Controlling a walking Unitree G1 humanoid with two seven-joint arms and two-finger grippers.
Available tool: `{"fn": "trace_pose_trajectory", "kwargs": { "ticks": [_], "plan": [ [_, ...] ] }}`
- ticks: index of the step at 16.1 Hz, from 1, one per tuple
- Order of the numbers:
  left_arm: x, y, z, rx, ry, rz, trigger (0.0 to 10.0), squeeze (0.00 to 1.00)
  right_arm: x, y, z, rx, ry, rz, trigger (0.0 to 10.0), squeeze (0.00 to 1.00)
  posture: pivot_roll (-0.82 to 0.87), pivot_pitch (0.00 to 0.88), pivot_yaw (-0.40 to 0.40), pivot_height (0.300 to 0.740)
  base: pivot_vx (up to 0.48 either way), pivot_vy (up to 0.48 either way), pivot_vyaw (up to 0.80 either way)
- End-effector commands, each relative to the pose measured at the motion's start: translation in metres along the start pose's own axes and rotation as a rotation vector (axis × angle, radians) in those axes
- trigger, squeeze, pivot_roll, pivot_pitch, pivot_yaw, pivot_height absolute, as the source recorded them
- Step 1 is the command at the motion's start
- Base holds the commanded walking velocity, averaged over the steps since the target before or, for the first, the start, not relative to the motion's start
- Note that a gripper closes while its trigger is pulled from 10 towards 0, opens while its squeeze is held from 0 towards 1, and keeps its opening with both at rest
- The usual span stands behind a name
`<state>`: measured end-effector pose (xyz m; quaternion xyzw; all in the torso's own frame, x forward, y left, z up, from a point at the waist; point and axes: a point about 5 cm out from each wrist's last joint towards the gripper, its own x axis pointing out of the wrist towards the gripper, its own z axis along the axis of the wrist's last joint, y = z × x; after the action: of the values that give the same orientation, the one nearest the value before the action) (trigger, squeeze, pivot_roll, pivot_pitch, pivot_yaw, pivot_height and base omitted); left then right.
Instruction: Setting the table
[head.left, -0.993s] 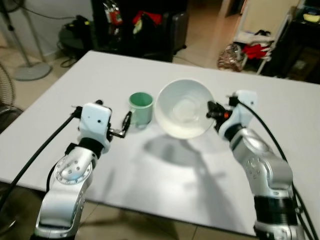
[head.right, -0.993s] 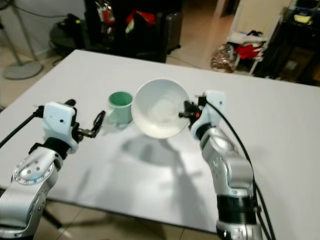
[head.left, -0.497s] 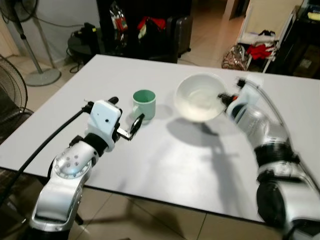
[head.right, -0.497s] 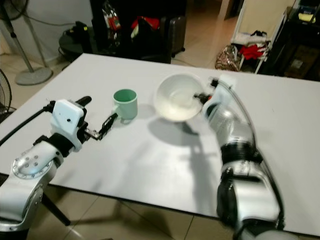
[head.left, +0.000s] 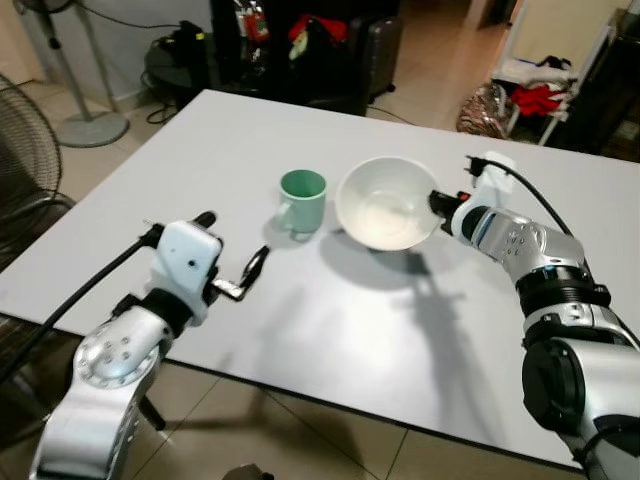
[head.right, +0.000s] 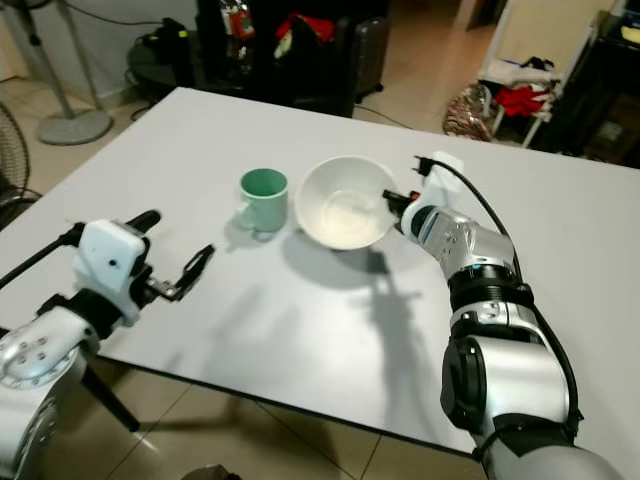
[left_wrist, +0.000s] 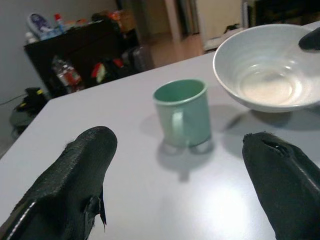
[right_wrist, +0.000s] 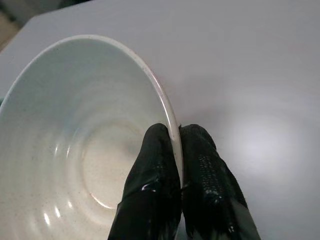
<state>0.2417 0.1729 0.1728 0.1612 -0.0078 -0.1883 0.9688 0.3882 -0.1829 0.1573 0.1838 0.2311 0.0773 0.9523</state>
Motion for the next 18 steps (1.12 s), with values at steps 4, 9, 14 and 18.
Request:
{"fn": "trace_pose_trajectory", "kwargs": {
  "ticks": [4,9,14,18],
  "plan": [
    [0.000,-0.004,0.004,0.010,-0.009,-0.029,10.0,0.00,-0.014,-0.003,0.005,0.007,0.043,0.056,10.0,0.00,0.05,0.000,-0.066,0.740,0.000,0.000,0.00],
    [0.005,-0.006,0.008,0.015,-0.022,-0.048,10.0,0.00,-0.035,-0.013,0.002,0.066,0.104,0.050,10.0,0.00,0.02,0.000,-0.076,0.740,0.000,0.000,0.00],
    [0.002,-0.029,0.018,-0.033,-0.052,-0.284,10.0,0.00,-0.084,-0.029,-0.009,0.135,0.177,0.043,10.0,0.00,-0.04,0.043,-0.029,0.740,0.000,0.000,0.00],
    [0.010,-0.036,0.019,-0.044,-0.058,-0.370,10.0,0.00,-0.116,-0.043,-0.020,0.194,0.188,-0.004,10.0,0.00,-0.09,0.056,0.008,0.740,0.000,0.000,0.00]
  ]
}}
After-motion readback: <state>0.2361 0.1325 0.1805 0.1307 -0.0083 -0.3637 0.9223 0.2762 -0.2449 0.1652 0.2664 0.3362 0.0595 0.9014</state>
